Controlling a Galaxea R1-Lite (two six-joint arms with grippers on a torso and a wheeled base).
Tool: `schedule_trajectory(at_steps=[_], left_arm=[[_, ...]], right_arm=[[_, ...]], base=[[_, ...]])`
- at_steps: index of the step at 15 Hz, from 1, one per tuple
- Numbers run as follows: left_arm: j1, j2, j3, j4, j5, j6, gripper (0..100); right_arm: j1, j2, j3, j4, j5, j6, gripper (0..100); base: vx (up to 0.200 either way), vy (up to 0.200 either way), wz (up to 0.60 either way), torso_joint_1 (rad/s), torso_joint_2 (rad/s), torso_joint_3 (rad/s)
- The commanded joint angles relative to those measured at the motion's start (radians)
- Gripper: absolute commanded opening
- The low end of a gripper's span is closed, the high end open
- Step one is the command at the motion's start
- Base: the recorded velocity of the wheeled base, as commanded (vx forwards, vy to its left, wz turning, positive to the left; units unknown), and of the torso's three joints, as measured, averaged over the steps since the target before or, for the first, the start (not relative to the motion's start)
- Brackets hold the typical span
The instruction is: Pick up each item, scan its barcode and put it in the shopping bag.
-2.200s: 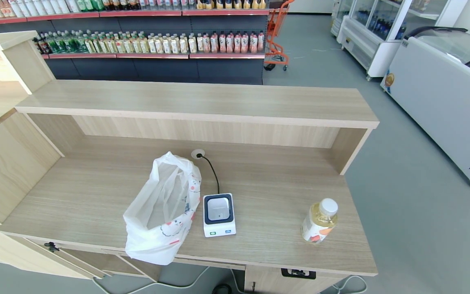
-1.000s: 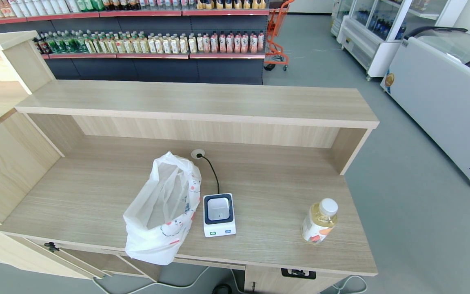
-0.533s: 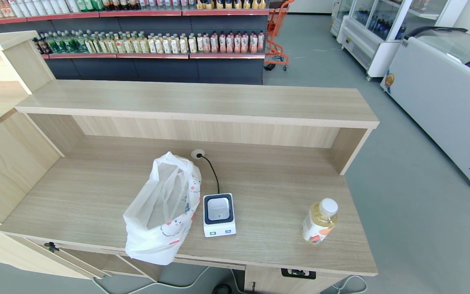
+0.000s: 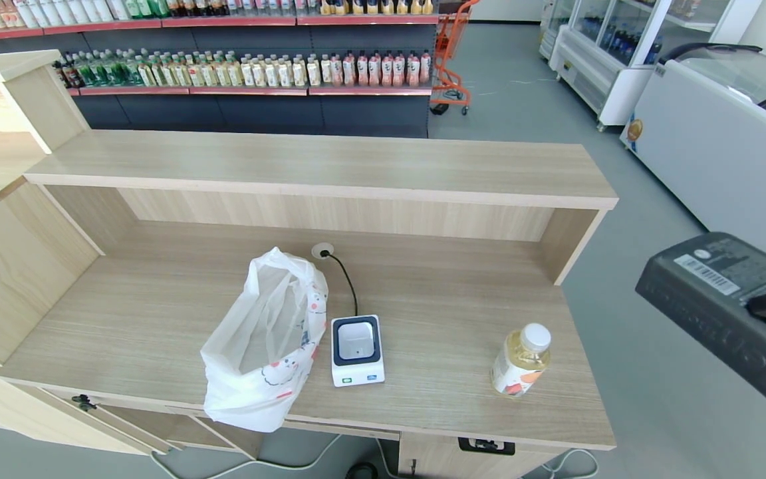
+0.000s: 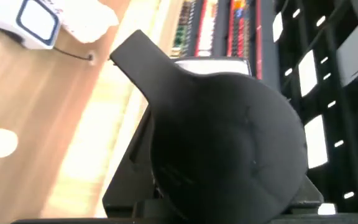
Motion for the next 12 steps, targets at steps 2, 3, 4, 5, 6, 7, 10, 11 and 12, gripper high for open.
schedule_trajectory(at_steps=[2, 3, 4, 5, 6, 7, 10, 11, 12], left_arm=[[0.0, 0.0, 0.0, 0.0, 0.0, 0.0, 0], [0.0, 0.0, 0.0, 0.0, 0.0, 0.0, 0], [0.0, 0.0, 0.0, 0.0, 0.0, 0.0, 0], [0.0, 0.0, 0.0, 0.0, 0.0, 0.0, 0], [0.0, 0.0, 0.0, 0.0, 0.0, 0.0, 0], [0.0, 0.0, 0.0, 0.0, 0.0, 0.0, 0], [0.0, 0.0, 0.0, 0.0, 0.0, 0.0, 0], [0.0, 0.0, 0.0, 0.0, 0.0, 0.0, 0], [0.0, 0.0, 0.0, 0.0, 0.0, 0.0, 0]], right_arm=[[-0.116, 0.039, 0.015, 0.08, 0.017, 0.072, 0], [-0.141, 0.036, 0.008, 0.166, 0.036, 0.126, 0], [-0.142, 0.024, -0.07, 0.273, 0.033, 0.258, 0], [-0.142, 0.025, -0.102, 0.324, 0.031, 0.399, 0], [-0.17, 0.044, -0.174, 0.333, 0.02, 0.653, 0], [-0.224, 0.047, -0.229, 0.333, -0.018, 0.848, 0], [-0.168, 0.038, -0.28, 0.299, -0.256, 1.635, 0], [-0.141, 0.036, -0.269, 0.295, -0.319, 1.799, 0], [-0.129, 0.068, -0.257, 0.295, -0.379, 2.169, 0]], base=[[0.0, 0.0, 0.0, 0.0, 0.0, 0.0], [0.0, 0.0, 0.0, 0.0, 0.0, 0.0], [0.0, 0.0, 0.0, 0.0, 0.0, 0.0], [0.0, 0.0, 0.0, 0.0, 0.0, 0.0], [0.0, 0.0, 0.0, 0.0, 0.0, 0.0], [0.0, 0.0, 0.0, 0.0, 0.0, 0.0], [0.0, 0.0, 0.0, 0.0, 0.0, 0.0], [0.0, 0.0, 0.0, 0.0, 0.0, 0.0], [0.0, 0.0, 0.0, 0.0, 0.0, 0.0]])
